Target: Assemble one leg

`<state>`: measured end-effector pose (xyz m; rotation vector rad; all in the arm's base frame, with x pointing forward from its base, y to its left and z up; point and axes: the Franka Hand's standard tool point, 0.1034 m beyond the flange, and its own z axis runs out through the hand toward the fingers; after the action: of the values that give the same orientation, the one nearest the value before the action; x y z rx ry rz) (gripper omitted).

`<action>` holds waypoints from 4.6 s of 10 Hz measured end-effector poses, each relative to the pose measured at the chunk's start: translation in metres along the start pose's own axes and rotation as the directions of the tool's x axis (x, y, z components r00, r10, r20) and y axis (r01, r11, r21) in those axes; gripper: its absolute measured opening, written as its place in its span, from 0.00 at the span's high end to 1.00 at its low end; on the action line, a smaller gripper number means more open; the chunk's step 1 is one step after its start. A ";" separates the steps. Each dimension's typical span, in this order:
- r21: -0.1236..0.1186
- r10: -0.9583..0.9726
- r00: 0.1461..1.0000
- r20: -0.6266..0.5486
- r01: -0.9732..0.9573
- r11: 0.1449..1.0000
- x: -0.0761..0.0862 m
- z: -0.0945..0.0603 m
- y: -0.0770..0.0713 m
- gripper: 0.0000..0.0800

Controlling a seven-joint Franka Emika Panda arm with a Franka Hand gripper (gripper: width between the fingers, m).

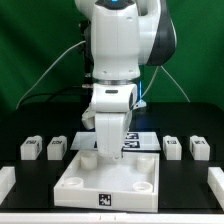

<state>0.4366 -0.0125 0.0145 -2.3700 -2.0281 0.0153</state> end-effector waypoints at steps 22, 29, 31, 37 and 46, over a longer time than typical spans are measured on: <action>-0.050 -0.095 0.994 -0.051 0.092 0.994 0.086 0.000 0.046 0.20; -0.050 -0.093 0.994 -0.051 0.090 0.995 0.085 0.000 0.046 0.19; -0.055 -0.011 0.999 -0.046 0.009 0.998 0.086 -0.019 0.045 0.19; 0.015 0.682 0.722 -0.116 -0.685 0.728 0.143 -0.036 0.004 0.19; 0.078 0.977 0.156 0.144 -0.986 0.146 0.189 -0.029 -0.038 0.19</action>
Offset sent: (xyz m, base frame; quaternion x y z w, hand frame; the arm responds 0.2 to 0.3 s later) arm 0.0000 0.0000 0.0000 0.0000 0.0000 0.0000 1.0000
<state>0.4288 0.1799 0.0459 -3.0423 0.0037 0.2540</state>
